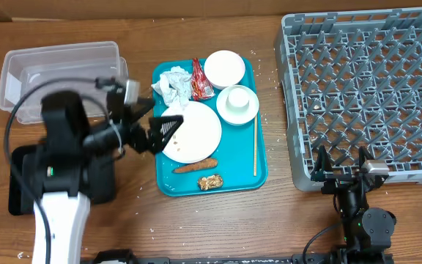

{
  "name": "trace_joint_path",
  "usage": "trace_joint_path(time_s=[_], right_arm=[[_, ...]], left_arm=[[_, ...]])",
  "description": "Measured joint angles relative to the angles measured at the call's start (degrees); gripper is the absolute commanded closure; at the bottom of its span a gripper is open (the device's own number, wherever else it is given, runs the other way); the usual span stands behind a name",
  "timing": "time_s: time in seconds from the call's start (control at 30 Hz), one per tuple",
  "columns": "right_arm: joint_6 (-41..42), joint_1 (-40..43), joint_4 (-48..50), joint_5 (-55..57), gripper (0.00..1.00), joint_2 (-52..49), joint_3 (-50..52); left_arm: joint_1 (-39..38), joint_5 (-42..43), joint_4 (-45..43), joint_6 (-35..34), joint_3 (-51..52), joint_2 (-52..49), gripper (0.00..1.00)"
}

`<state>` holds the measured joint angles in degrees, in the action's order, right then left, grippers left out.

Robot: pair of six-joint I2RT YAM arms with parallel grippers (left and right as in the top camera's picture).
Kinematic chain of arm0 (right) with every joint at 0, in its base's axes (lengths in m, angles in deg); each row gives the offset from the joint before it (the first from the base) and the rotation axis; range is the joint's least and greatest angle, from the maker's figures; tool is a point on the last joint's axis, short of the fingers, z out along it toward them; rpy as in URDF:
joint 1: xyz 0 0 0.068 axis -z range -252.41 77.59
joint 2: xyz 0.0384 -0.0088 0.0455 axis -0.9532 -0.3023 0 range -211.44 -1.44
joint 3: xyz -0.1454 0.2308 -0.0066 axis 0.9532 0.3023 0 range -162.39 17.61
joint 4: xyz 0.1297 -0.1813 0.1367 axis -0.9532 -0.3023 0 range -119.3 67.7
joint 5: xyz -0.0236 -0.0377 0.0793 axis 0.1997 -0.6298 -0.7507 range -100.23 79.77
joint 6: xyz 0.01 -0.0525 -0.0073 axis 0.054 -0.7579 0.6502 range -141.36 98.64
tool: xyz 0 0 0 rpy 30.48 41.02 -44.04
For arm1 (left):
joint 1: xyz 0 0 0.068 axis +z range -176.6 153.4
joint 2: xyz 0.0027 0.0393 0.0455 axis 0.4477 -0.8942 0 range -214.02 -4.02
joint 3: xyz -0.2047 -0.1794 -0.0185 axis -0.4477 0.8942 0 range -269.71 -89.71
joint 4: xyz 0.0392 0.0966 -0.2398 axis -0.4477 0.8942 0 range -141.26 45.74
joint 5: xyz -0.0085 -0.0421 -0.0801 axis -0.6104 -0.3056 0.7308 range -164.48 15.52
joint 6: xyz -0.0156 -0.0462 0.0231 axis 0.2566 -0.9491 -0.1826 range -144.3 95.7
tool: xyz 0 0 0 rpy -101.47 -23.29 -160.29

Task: Sort waste into correct bins and load items into the dishwasher
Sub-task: 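Raise the left gripper and move it toward the white rice plate, then lower the left gripper onto the white plate rim and close it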

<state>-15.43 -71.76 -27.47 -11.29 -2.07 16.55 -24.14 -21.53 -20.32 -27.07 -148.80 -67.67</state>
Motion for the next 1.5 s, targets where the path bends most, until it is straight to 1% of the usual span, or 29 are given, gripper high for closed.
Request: trace_joint_path(time_s=[0.03, 0.1, 0.17, 0.2, 0.3, 0.37, 0.43, 0.6, 0.7, 0.8, 0.87, 0.97, 1.1, 1.3, 1.5], right_arm=[[-0.02, 0.0, 0.02, 0.0, 0.0, 0.0, 0.0], [-0.02, 0.0, 0.0, 0.04, 0.0, 0.0, 0.0], [-0.02, 0.0, 0.04, 0.02, 0.0, 0.0, 0.0], [-0.02, 0.0, 0.0, 0.02, 0.0, 0.0, 0.0], [-0.02, 0.0, 0.02, 0.0, 0.0, 0.0, 0.0], [-0.02, 0.0, 0.02, 0.02, 0.0, 0.0, 0.0], [0.0, 0.0, 0.0, 0.02, 0.0, 0.0, 0.0], [-0.02, 0.0, 0.0, 0.02, 0.0, 0.0, 0.0], [0.0, 0.0, 0.02, 0.02, 0.0, 0.0, 0.0], [-0.02, 0.0, 0.0, 0.02, 0.0, 0.0, 0.0], [-0.02, 0.0, -0.02, 0.02, 0.0, 0.0, 0.0], [-0.02, 0.02, 0.02, 0.0, 0.0, 0.0, 0.0], [0.0, 0.02, 0.0, 0.04, 0.0, 0.0, 0.0], [0.02, 0.0, 0.0, 0.02, 0.0, 0.0, 0.0], [0.0, 0.02, 0.0, 0.02, 0.0, 0.0, 0.0]], left_arm=[[-1.18, -0.37, 2.95, 0.13, -1.92, -2.1, 0.0], [-5.29, -5.64, 10.4, 0.33, -5.25, -5.84, 0.0], [-11.1, -14.16, 16.76, 0.28, -7.52, -9.22, 0.0], [-14.14, -18.56, 18.49, 0.26, -8.17, -10.82, 0.0], [-22.62, -30.27, 19.65, 0.28, -8.72, -15.34, 0.0], [-26.71, -34.84, 18.91, 0.26, -8.79, -18.05, 0.0], [-29.92, -37.81, 17.92, 0.28, -8.85, -20.98, 0.0], [-35.06, -41.97, 14.82, 0.31, -9.01, -28.72, 0.0], [-37.11, -45.7, 12.92, -0.31, -9.07, -33.03, 0.0], [-38.49, -52.33, 12.57, -3.61, -9.09, -36.72, 0.0], [-38.6, -56.0, 12.57, -6.1, -9.09, -37.77, 0.0], [-38.4, -59.34, 12.28, -8.83, -9.11, -37.92, 0.0], [-38.38, -61.35, 10.49, -10.69, -9.18, -37.92, 0.0], [-38.38, -61.31, 7.13, -11.56, -9.22, -38.18, 0.0], [-38.38, -61.29, 6.34, -11.93, -9.27, -41.59, 0.0]])
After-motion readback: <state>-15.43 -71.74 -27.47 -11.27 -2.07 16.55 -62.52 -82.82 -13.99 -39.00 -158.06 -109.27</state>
